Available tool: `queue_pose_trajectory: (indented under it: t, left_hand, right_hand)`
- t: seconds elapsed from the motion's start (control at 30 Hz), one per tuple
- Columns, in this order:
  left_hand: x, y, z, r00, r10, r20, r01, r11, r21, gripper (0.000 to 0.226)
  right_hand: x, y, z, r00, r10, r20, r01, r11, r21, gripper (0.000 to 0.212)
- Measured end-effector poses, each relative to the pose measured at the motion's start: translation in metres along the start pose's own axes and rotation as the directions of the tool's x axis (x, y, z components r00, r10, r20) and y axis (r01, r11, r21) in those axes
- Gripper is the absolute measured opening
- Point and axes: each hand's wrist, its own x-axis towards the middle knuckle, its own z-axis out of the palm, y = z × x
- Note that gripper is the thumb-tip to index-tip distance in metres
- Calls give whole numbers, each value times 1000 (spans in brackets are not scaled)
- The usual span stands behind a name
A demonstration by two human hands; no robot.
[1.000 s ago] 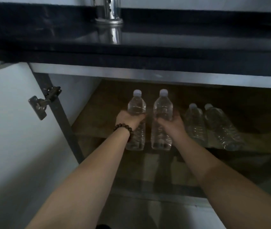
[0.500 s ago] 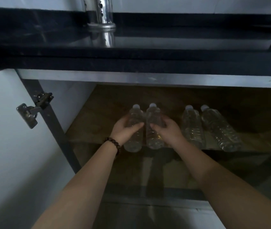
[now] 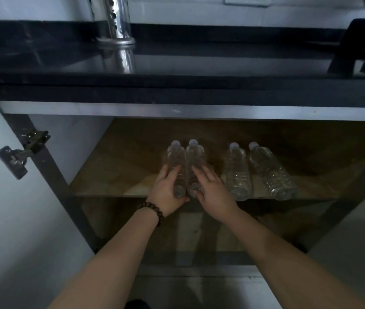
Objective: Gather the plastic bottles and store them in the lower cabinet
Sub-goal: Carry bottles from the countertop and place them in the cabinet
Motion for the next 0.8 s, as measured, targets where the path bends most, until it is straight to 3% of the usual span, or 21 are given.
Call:
queue_pose_trajectory:
  t: [0.23, 0.47, 0.63, 0.8]
  left_hand:
    - [26, 5, 5, 996, -63, 57, 57, 993, 107, 117]
    - [-16, 42, -17, 971, -218, 99, 198, 964, 176, 91]
    - [-57, 102, -50, 954, -217, 206, 155, 948, 279, 86]
    - [-81, 173, -84, 929, -196, 313, 82, 936, 343, 76]
  right_hand:
    - [25, 2, -5, 998, 39, 59, -38, 999, -20, 81]
    - [-8, -10, -47, 993, 52, 108, -59, 996, 71, 65]
    - [-50, -19, -105, 977, 109, 185, -118, 992, 36, 66]
    - [-96, -39, -171, 937, 275, 214, -288, 957, 32, 65]
